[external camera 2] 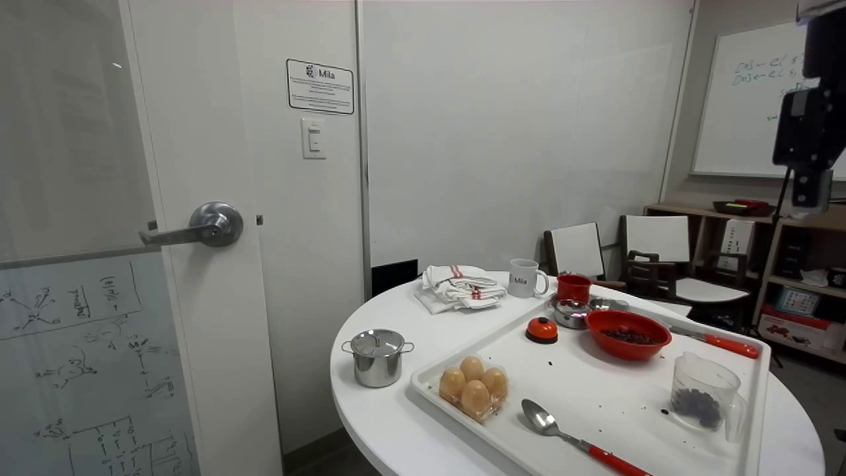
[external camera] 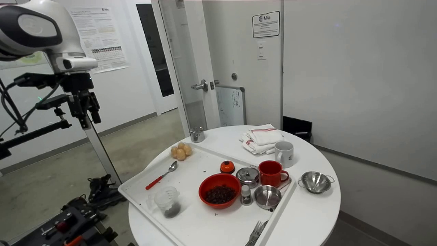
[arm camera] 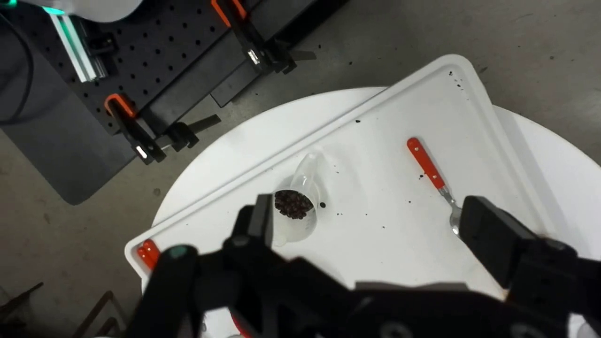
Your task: Pour some of the objects from the jag to the red bowl
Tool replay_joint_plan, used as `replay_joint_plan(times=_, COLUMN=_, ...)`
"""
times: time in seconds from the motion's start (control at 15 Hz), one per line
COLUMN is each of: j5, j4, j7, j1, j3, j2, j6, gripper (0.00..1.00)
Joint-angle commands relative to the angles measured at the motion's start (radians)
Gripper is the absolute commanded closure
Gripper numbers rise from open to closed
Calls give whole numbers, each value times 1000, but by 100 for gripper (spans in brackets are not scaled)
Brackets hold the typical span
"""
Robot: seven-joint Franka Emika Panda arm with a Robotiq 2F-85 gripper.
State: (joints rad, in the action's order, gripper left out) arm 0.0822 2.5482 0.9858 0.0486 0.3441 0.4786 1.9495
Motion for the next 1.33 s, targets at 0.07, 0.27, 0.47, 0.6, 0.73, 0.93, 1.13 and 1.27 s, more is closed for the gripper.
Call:
replay_joint_plan(times=0.07, j5=-8, j4=76, j7=73, j1=8, j3=-28, j2=-27, j6=70, gripper=0)
replay_joint_plan(times=0.27, j5=-10, j4=143, j7=88, j1=5, j3=-46, j2=-34, j6=137, gripper=0)
replay_joint_plan(times=0.47, j5=-21, j4=190, j7=131, j1=-7, j3=-53, j2=-71, j6=208, gripper=0)
replay_joint_plan(times=0.6, j5=-15, j4=179, j7=110, j1=10, j3=-64, j2=-58, j6=172, gripper=0)
replay_joint_plan(times=0.73, j5=-15, j4=187, j7=111, j1=11, j3=-70, j2=-67, j6=179, gripper=0)
replay_joint_plan(times=0.93, j5=-18, j4=166, j7=122, j1=9, j3=-64, j2=-101, j6=188, gripper=0)
replay_joint_plan(times=1.13, j5=-26, j4=153, j7=158, j1=-1, j3=-51, j2=-182, j6=287, gripper=0)
replay_joint_plan(times=1.27, j5=-13, j4=154, j7=172, j1=-2, j3=-64, j2=-219, j6=352, gripper=0)
